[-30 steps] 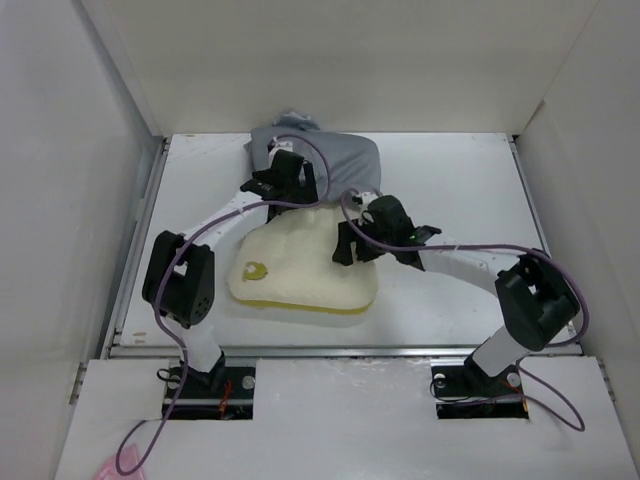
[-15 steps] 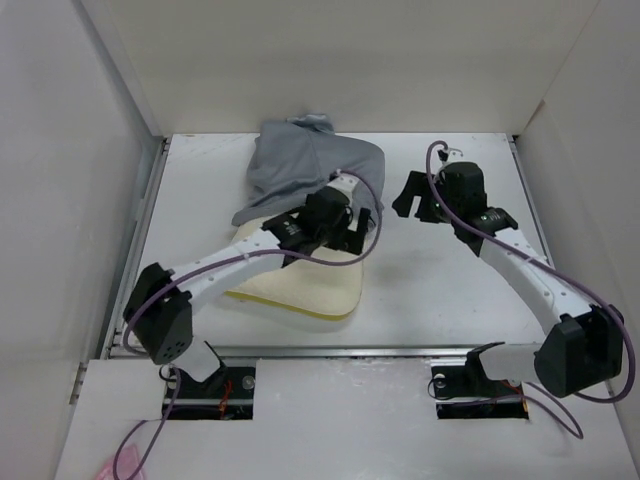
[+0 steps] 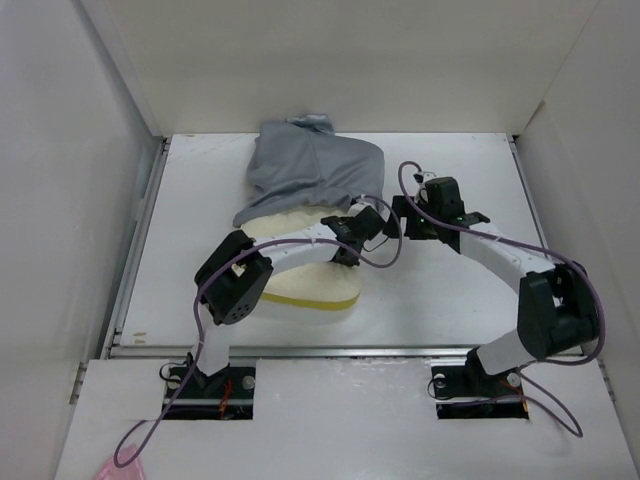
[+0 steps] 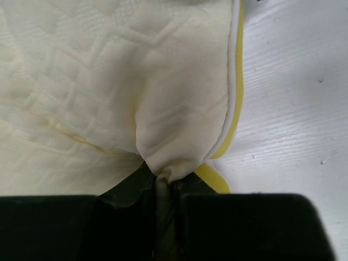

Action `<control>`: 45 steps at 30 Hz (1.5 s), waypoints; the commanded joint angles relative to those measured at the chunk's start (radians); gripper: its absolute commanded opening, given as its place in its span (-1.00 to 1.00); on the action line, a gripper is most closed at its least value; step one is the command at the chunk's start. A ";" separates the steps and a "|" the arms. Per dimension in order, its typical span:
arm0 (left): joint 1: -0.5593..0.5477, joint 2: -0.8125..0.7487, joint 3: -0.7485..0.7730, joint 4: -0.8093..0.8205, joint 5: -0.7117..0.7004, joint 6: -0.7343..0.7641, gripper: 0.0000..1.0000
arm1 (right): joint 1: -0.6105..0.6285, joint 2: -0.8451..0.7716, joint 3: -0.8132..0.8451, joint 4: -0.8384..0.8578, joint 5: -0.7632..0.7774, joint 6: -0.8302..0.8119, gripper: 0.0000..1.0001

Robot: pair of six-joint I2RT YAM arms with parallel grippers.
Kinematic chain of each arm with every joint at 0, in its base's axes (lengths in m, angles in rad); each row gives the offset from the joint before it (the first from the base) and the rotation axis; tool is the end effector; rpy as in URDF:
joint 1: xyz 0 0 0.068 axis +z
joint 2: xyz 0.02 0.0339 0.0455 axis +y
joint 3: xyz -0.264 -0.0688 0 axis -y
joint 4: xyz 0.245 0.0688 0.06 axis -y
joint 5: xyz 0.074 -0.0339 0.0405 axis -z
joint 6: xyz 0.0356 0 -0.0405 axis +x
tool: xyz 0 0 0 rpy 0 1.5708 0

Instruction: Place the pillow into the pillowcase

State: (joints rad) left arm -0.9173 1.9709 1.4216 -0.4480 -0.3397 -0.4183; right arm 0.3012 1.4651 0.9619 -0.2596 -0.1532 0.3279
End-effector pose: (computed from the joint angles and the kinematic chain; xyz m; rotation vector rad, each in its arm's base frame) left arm 0.2657 -0.3274 0.1896 0.4919 2.4397 -0.1192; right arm 0.2989 0.0985 0.2350 -0.0462 2.3745 0.4872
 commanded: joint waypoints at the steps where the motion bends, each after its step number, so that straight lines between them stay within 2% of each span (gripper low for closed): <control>1: 0.017 0.022 -0.007 -0.075 -0.085 -0.062 -1.00 | 0.001 0.029 -0.028 0.240 -0.150 -0.087 0.71; 6: 0.037 -0.170 -0.049 0.025 -0.018 -0.016 -1.00 | 0.022 0.126 0.021 0.355 -0.172 -0.150 0.65; 12: 0.037 -0.210 -0.003 0.009 -0.016 0.015 -1.00 | 0.076 0.246 0.155 0.373 -0.161 -0.176 0.54; 14: 0.037 -0.210 0.008 -0.001 -0.016 0.015 -1.00 | 0.076 0.287 0.195 0.373 -0.210 -0.176 0.46; 15: 0.037 -0.201 0.023 -0.001 -0.030 0.015 -1.00 | 0.076 0.303 0.227 0.373 -0.235 -0.176 0.35; 16: 0.037 -0.201 0.036 -0.001 -0.030 0.015 -1.00 | 0.076 0.316 0.236 0.385 -0.249 -0.167 -0.28; 17: 0.037 -0.190 0.036 -0.001 -0.030 0.015 -1.00 | 0.076 0.327 0.236 0.385 -0.249 -0.155 -0.53; 18: 0.047 -0.190 0.045 -0.001 -0.030 0.024 -1.00 | 0.076 0.327 0.236 0.385 -0.278 -0.155 -0.67; 19: 0.047 -0.181 0.059 -0.001 -0.030 0.024 -1.00 | 0.076 0.304 0.226 0.399 -0.278 -0.155 -1.00; 22: 0.058 -0.181 0.083 0.028 -0.041 0.024 -1.00 | 0.076 0.244 0.175 0.370 -0.278 -0.155 -1.00; 25: 0.095 -0.147 0.158 0.045 -0.056 0.010 -1.00 | 0.085 0.103 0.091 0.289 -0.336 -0.155 -1.00; 30: 0.147 -0.032 0.322 0.066 -0.152 -0.049 -1.00 | 0.177 -0.274 -0.077 0.090 -0.407 -0.049 -1.00; 33: 0.178 0.054 0.410 0.042 -0.153 -0.097 -1.00 | 0.216 -0.409 -0.140 0.065 -0.500 0.032 -1.00; 35: 0.178 0.077 0.410 0.066 -0.144 -0.111 -1.00 | 0.227 -0.437 -0.163 0.079 -0.542 0.083 -1.00; 37: 0.178 0.077 0.395 0.077 -0.095 -0.120 -1.00 | 0.227 -0.427 -0.151 0.036 -0.484 0.083 -0.99; 38: 0.178 0.065 0.383 0.077 -0.094 -0.135 -1.00 | 0.227 -0.411 -0.140 0.007 -0.398 0.071 -0.86; 39: 0.178 0.054 0.352 0.077 -0.081 -0.135 -0.78 | 0.227 -0.390 -0.112 -0.057 -0.363 0.060 -0.73; 40: 0.178 0.042 0.330 0.077 -0.065 -0.135 -0.50 | 0.227 -0.343 -0.100 -0.087 -0.330 0.048 -0.31; 41: 0.178 0.004 0.306 0.077 -0.046 -0.135 -0.19 | 0.217 -0.321 -0.085 -0.119 -0.295 0.033 -0.13; 42: 0.169 -0.021 0.278 0.077 -0.027 -0.122 0.33 | 0.217 -0.304 -0.072 -0.141 -0.226 0.022 0.01; 43: 0.155 -0.049 0.214 0.077 -0.013 -0.122 0.49 | 0.217 -0.293 -0.052 -0.180 -0.186 0.022 0.15; 44: 0.155 -0.079 0.174 0.077 -0.001 -0.108 0.58 | 0.217 -0.293 -0.043 -0.199 -0.157 0.007 0.40; 45: 0.129 -0.148 0.136 0.077 0.008 -0.108 0.73 | 0.217 -0.293 -0.034 -0.217 -0.113 -0.004 0.46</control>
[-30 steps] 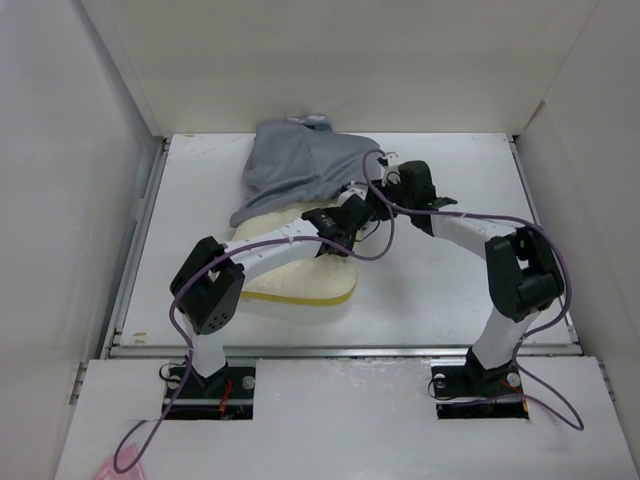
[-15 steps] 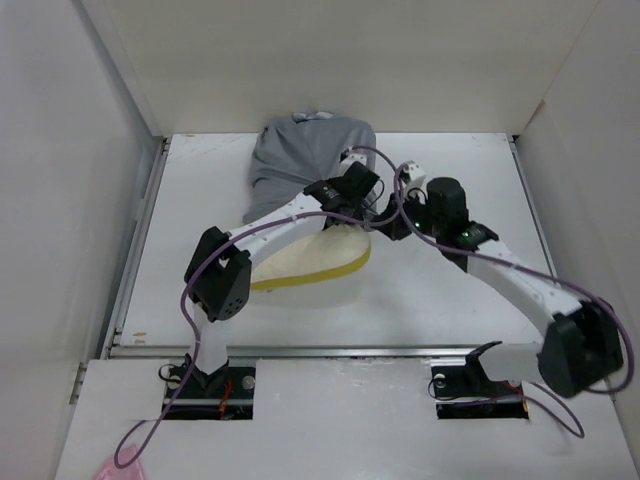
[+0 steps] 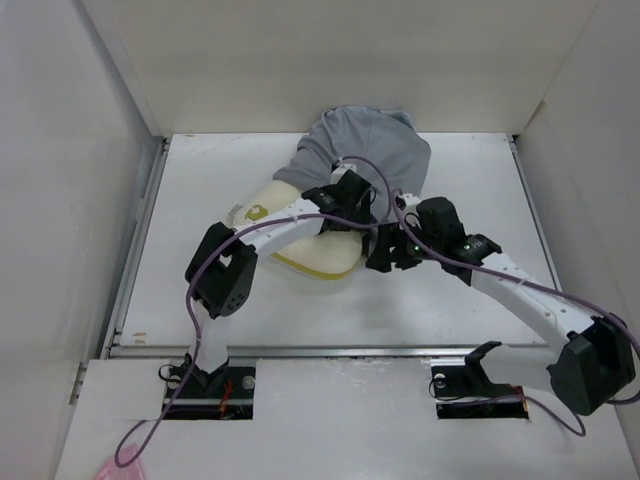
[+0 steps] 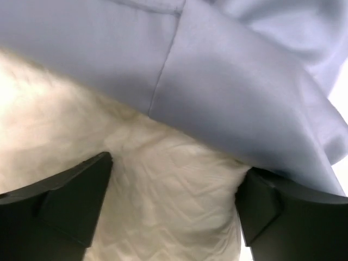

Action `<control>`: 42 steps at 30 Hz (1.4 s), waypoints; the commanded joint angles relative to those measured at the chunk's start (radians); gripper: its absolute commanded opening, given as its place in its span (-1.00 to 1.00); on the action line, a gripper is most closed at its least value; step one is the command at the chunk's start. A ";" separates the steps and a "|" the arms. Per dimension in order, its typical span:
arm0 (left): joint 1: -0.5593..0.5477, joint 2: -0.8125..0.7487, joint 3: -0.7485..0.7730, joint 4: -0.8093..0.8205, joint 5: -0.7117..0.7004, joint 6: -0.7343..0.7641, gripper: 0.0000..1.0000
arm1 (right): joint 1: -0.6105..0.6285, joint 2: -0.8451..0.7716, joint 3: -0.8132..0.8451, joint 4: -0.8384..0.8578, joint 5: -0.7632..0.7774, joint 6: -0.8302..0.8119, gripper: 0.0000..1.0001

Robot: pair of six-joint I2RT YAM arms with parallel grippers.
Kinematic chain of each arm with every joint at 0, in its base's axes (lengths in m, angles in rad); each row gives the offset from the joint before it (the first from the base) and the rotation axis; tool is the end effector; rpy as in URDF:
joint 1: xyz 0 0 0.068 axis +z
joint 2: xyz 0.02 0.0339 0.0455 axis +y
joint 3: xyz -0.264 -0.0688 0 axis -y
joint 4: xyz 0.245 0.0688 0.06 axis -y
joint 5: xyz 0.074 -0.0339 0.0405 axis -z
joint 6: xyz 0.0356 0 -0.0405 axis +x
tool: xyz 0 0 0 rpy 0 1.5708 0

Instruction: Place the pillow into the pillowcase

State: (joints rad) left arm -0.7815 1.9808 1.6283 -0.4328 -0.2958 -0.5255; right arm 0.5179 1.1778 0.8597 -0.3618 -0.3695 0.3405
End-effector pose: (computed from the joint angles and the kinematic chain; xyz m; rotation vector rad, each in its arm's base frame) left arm 0.3284 -0.3112 0.2509 0.1548 2.3290 -0.3112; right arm 0.2141 0.1368 0.2703 -0.4145 2.3083 0.8611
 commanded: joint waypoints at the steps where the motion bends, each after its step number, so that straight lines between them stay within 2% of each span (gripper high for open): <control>1: -0.007 -0.195 -0.146 0.062 -0.036 -0.001 0.90 | -0.008 -0.016 0.078 -0.152 0.128 -0.017 0.53; 3: -0.007 -0.300 -0.217 0.049 -0.036 -0.001 0.93 | -0.019 -0.061 0.090 -0.175 0.173 -0.029 0.71; 4: -0.007 -0.333 -0.247 0.017 -0.036 -0.010 1.00 | -0.019 -0.076 0.099 -0.186 0.210 -0.029 0.76; 6: -0.007 -0.419 -0.306 -0.035 -0.067 -0.056 1.00 | -0.029 -0.113 0.108 -0.198 0.231 -0.040 0.84; 8: -0.007 -0.477 -0.350 -0.096 -0.107 -0.091 1.00 | -0.029 -0.113 0.119 -0.198 0.245 -0.040 0.84; 13: 0.024 -0.621 -0.424 -0.106 -0.129 -0.091 1.00 | -0.029 -0.089 0.154 -0.186 0.236 -0.061 0.87; 16: 0.117 -0.634 -0.473 -0.081 -0.158 -0.125 1.00 | -0.029 -0.029 0.199 -0.177 0.202 -0.070 0.89; 17: 0.190 -0.620 -0.490 -0.061 -0.158 -0.125 1.00 | -0.029 -0.012 0.199 -0.161 0.183 -0.070 0.89; 19: 0.263 -0.593 -0.556 0.055 -0.096 -0.090 1.00 | -0.029 0.034 0.210 -0.134 0.114 -0.080 0.91; 21: 0.356 -0.505 -0.571 0.097 -0.066 -0.080 1.00 | -0.029 0.062 0.210 -0.114 0.087 -0.092 0.91; 23: 0.393 -0.438 -0.552 0.106 0.024 -0.047 0.67 | -0.029 0.095 0.219 -0.114 0.101 -0.101 0.91; 26: 0.354 -0.356 -0.551 0.135 0.087 -0.034 -0.32 | -0.029 0.105 0.240 -0.100 0.153 -0.101 0.91; 29: 0.207 -0.343 -0.551 0.164 0.151 -0.034 -0.50 | -0.029 0.094 0.263 -0.100 0.175 -0.110 0.94; 30: 0.167 -0.343 -0.542 0.178 0.212 -0.034 -0.61 | -0.029 0.094 0.263 -0.100 0.184 -0.119 0.94; 31: 0.087 -0.343 -0.542 0.192 0.243 -0.025 -0.61 | -0.029 0.094 0.274 -0.114 0.201 -0.120 0.94; 33: 0.018 -0.343 -0.500 0.186 0.294 -0.013 -0.65 | -0.029 0.094 0.285 -0.144 0.270 -0.120 0.94; 35: -0.065 -0.367 -0.464 0.125 0.255 -0.013 -0.65 | -0.029 0.094 0.294 -0.154 0.331 -0.120 0.94; 36: -0.082 -0.384 -0.441 0.108 0.242 -0.013 -0.50 | -0.029 0.094 0.294 -0.181 0.348 -0.120 0.96; 37: -0.093 -0.405 -0.441 0.091 0.213 -0.013 -0.25 | -0.029 0.082 0.294 -0.190 0.348 -0.132 0.96; 38: -0.093 -0.452 -0.430 0.071 0.189 -0.022 0.17 | -0.029 0.082 0.294 -0.190 0.348 -0.132 0.96; 39: -0.093 -0.480 -0.430 0.030 0.150 -0.036 0.94 | -0.029 0.068 0.294 -0.203 0.348 -0.132 0.96; 40: -0.093 -0.511 -0.430 0.008 0.070 -0.063 1.00 | -0.029 0.059 0.283 -0.203 0.357 -0.132 0.96; 42: -0.081 -0.609 -0.430 -0.047 0.006 -0.090 1.00 | -0.001 0.046 0.271 -0.212 0.369 -0.132 0.96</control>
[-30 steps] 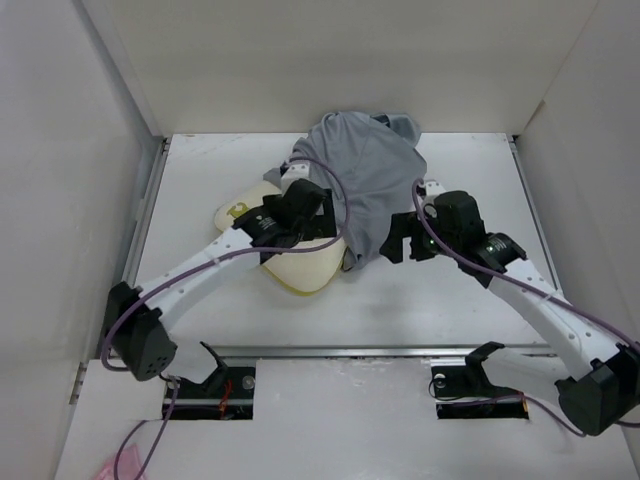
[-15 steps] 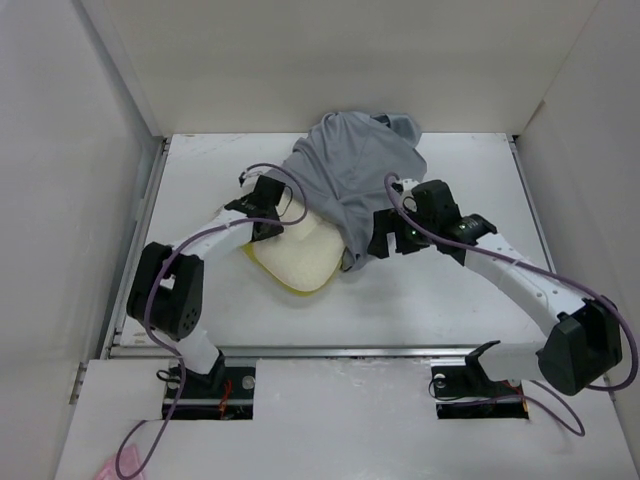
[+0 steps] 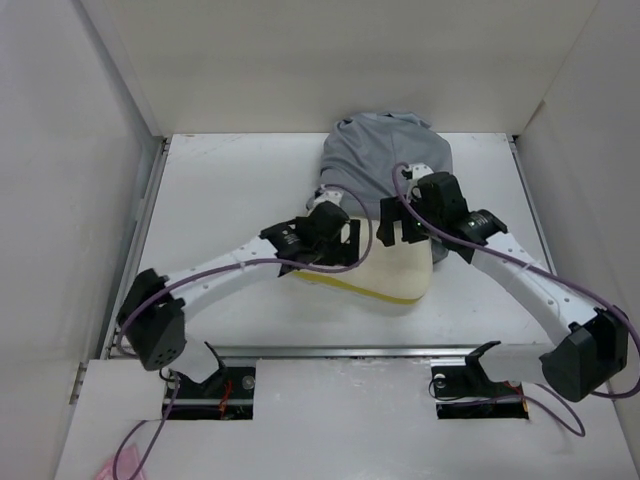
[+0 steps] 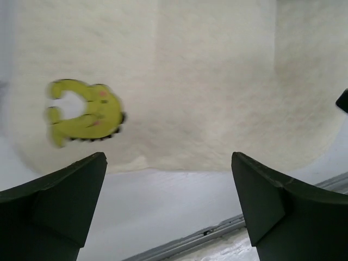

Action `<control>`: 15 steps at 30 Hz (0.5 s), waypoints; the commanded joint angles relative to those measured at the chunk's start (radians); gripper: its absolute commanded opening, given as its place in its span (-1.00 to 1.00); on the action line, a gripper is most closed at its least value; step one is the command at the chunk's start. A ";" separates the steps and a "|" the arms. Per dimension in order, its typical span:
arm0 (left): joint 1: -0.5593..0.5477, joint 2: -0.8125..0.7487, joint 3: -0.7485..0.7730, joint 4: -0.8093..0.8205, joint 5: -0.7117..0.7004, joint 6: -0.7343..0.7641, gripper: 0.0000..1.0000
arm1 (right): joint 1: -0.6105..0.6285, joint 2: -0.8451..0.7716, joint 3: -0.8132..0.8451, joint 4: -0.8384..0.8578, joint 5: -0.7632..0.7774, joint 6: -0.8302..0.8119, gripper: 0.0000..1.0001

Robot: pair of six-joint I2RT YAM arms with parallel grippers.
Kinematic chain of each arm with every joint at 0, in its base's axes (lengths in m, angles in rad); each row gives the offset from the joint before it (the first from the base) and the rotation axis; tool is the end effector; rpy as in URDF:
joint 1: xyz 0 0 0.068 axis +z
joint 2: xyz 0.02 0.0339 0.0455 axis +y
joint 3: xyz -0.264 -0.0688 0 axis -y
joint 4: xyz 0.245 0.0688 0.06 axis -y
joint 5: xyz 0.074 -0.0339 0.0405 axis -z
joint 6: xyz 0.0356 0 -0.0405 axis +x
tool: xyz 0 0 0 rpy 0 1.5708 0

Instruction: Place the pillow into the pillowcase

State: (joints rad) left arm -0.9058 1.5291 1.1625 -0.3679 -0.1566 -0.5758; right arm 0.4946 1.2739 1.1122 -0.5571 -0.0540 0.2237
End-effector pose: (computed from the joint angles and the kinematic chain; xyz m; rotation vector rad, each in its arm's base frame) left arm 0.2143 -0.2643 0.2723 0.3069 2.3447 -0.5719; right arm 0.2426 0.1330 0.3136 -0.3424 2.3014 0.4299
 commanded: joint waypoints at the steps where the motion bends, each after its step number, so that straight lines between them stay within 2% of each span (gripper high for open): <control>1: 0.059 -0.193 0.014 -0.130 -0.165 -0.054 1.00 | 0.035 -0.050 0.018 -0.027 0.063 -0.015 0.96; 5: 0.220 -0.339 -0.072 -0.189 -0.358 -0.198 1.00 | 0.145 0.014 0.035 -0.009 0.098 0.034 0.96; 8: 0.392 -0.385 -0.148 -0.116 -0.341 -0.213 1.00 | 0.232 0.105 0.113 0.026 0.089 0.086 0.98; 10: 0.496 -0.385 -0.179 -0.063 -0.262 -0.179 1.00 | 0.284 0.230 0.190 -0.001 0.152 0.144 0.98; 12: 0.542 -0.366 -0.188 -0.063 -0.204 -0.179 1.00 | 0.358 0.373 0.320 -0.042 0.232 0.178 0.98; 15: 0.591 -0.357 -0.188 -0.054 -0.192 -0.179 1.00 | 0.386 0.522 0.487 -0.127 0.296 0.256 0.98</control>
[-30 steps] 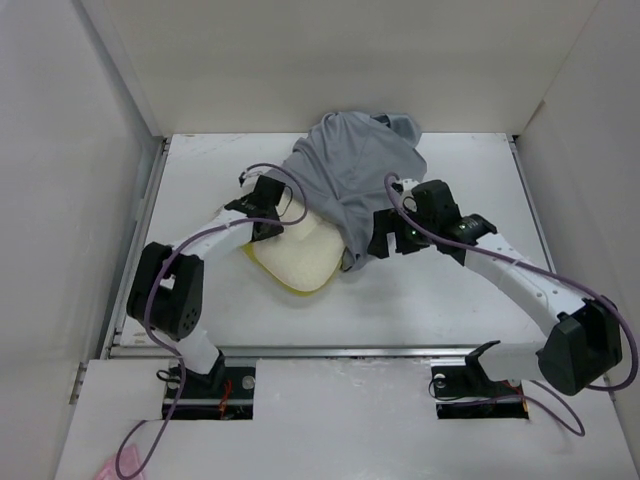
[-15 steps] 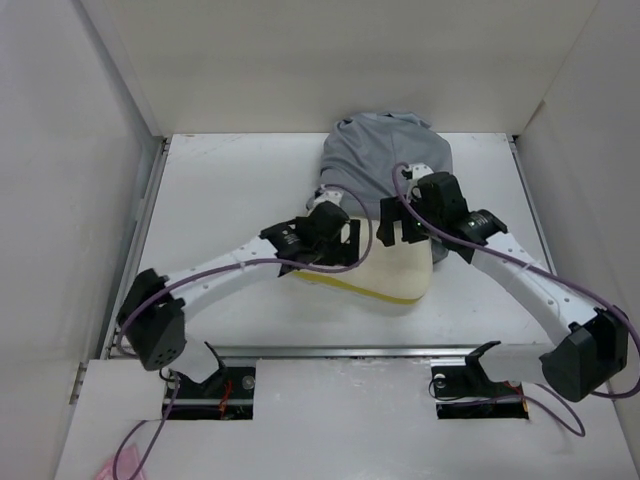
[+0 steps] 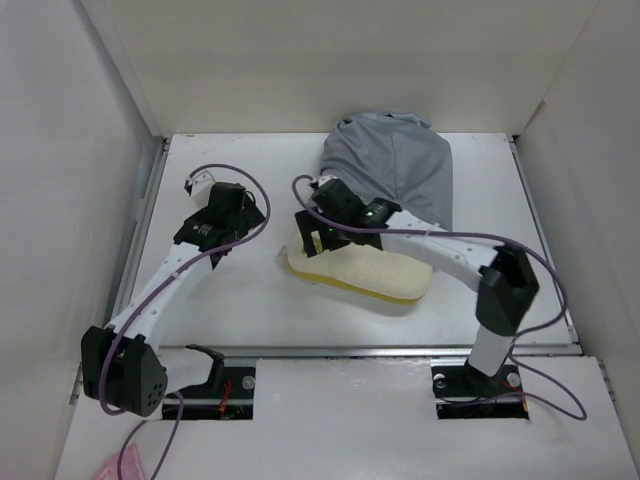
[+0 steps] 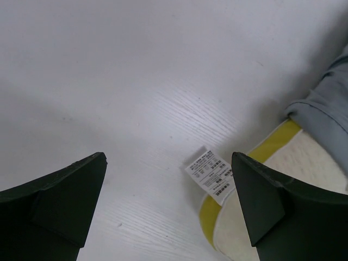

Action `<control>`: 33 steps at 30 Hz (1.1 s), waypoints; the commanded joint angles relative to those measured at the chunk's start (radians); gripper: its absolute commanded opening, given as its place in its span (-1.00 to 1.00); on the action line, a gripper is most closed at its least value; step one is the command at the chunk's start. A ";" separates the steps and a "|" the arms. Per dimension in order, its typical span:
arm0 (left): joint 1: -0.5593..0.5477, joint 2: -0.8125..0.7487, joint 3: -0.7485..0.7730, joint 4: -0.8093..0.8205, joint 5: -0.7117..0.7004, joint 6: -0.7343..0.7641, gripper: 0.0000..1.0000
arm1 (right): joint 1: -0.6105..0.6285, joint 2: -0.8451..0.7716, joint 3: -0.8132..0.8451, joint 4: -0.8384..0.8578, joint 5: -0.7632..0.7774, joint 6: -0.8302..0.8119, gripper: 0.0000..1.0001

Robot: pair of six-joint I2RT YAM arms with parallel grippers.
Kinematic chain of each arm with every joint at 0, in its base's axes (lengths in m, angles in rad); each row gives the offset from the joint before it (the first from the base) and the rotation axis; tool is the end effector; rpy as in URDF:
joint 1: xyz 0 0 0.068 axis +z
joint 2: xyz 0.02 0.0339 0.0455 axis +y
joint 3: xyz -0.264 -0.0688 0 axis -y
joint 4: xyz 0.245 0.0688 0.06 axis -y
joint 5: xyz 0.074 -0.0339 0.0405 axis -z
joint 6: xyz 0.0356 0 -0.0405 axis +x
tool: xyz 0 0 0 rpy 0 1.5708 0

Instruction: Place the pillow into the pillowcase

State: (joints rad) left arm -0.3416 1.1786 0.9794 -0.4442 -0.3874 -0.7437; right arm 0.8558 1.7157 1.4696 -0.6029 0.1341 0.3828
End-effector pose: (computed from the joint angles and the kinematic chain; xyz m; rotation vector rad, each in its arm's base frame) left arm 0.2464 -0.0733 0.3036 -0.6377 2.0702 -0.1946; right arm 0.2544 0.2858 0.2912 -0.5136 2.3959 0.4027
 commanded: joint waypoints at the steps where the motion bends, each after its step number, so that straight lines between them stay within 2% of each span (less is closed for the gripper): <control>1: 0.027 -0.007 -0.019 0.022 0.048 -0.011 1.00 | 0.025 0.164 0.158 -0.090 0.119 0.123 0.98; 5: 0.046 -0.020 -0.057 0.078 0.080 0.000 1.00 | 0.025 0.347 0.274 -0.104 0.136 0.123 0.98; 7: 0.046 -0.020 -0.058 0.087 0.091 0.010 1.00 | 0.025 0.396 0.259 -0.095 0.136 0.123 0.85; 9: 0.055 -0.002 -0.048 0.096 0.117 0.026 1.00 | 0.025 0.409 0.210 -0.075 0.136 0.133 0.08; 11: 0.055 0.009 -0.048 0.131 0.171 0.055 1.00 | 0.025 0.316 0.095 -0.041 0.173 0.133 -0.84; 12: 0.055 0.019 -0.059 0.157 0.205 0.100 1.00 | 0.025 0.265 0.062 -0.025 0.197 0.133 -1.00; 14: 0.046 0.035 -0.109 0.290 0.309 0.173 1.00 | 0.025 0.144 -0.038 0.023 0.234 0.108 -1.00; 15: 0.030 0.044 -0.128 0.342 0.432 0.214 1.00 | 0.025 0.016 -0.066 0.038 0.234 0.073 -1.00; 16: -0.005 0.070 -0.142 0.390 0.485 0.298 1.00 | 0.025 -0.045 -0.089 0.051 0.234 0.042 -1.00; 17: -0.026 0.085 -0.151 0.476 0.540 0.352 1.00 | 0.009 -0.097 -0.118 0.051 0.202 0.022 -1.00; 18: -0.045 0.101 -0.160 0.508 0.627 0.397 1.00 | 0.000 -0.185 -0.130 0.051 0.181 0.004 -1.00; 19: -0.060 0.114 -0.169 0.541 0.657 0.433 1.00 | -0.011 -0.220 -0.130 0.051 0.156 -0.039 -1.00; 20: -0.092 0.145 -0.169 0.588 0.668 0.488 1.00 | -0.023 -0.249 -0.144 0.051 0.135 -0.050 -1.00; 25: -0.168 0.251 -0.087 0.614 0.642 0.589 1.00 | -0.076 -0.341 -0.135 -0.017 0.078 -0.101 -1.00; 29: -0.201 0.349 0.005 0.636 0.553 0.589 1.00 | -0.096 -0.378 -0.117 -0.041 0.041 -0.122 -1.00; 33: -0.211 0.444 0.102 0.647 0.567 0.598 1.00 | -0.106 -0.412 -0.108 -0.064 0.015 -0.122 -1.00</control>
State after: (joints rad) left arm -0.5484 1.6051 0.9966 0.1284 0.1818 -0.1883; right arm 0.7589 1.3632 1.3190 -0.6827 0.1802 0.2829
